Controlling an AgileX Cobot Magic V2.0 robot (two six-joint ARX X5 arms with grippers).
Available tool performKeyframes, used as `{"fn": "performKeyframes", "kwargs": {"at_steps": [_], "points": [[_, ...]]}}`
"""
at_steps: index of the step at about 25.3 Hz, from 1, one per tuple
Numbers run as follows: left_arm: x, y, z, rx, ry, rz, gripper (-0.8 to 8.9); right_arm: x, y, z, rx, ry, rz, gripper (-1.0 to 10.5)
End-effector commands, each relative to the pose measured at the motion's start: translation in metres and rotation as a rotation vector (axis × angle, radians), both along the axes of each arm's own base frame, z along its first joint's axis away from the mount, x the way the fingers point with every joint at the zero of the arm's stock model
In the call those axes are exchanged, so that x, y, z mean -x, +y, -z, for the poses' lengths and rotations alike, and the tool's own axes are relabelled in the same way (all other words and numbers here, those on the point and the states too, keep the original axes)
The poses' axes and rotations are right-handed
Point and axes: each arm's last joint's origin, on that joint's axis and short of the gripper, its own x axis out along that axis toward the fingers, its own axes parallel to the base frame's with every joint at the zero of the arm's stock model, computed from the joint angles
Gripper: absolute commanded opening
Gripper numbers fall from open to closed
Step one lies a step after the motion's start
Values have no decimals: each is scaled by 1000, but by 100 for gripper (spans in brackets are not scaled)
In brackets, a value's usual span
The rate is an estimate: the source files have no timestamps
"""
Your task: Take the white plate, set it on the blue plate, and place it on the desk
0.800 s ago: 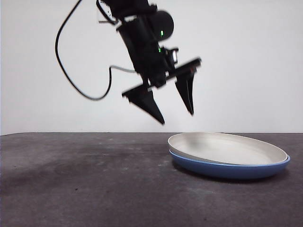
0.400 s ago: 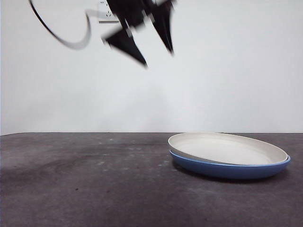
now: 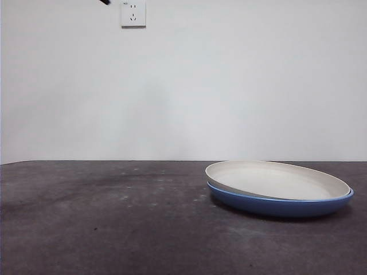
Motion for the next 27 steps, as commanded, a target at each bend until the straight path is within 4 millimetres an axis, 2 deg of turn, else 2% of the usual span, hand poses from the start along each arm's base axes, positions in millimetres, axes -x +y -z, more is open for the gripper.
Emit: {"fn": "performKeyframes", "kwargs": {"at_steps": [1, 6, 12, 17, 22, 27], "points": [[22, 8, 12, -8, -23, 37, 374, -1, 0, -6, -5, -21, 5, 403], [74, 24, 56, 109, 44, 216, 374, -1, 0, -6, -5, -20, 5, 403], [110, 36, 89, 152, 83, 357, 374, -1, 0, -6, -5, -20, 5, 403], [113, 37, 95, 150, 99, 363, 374, -1, 0, -6, -20, -3, 27, 403], [113, 37, 95, 150, 98, 363, 374, -7, -3, -5, 38, 5, 171, 403], [113, 37, 95, 149, 92, 366, 374, -31, -5, 2, 114, 38, 298, 403]]}}
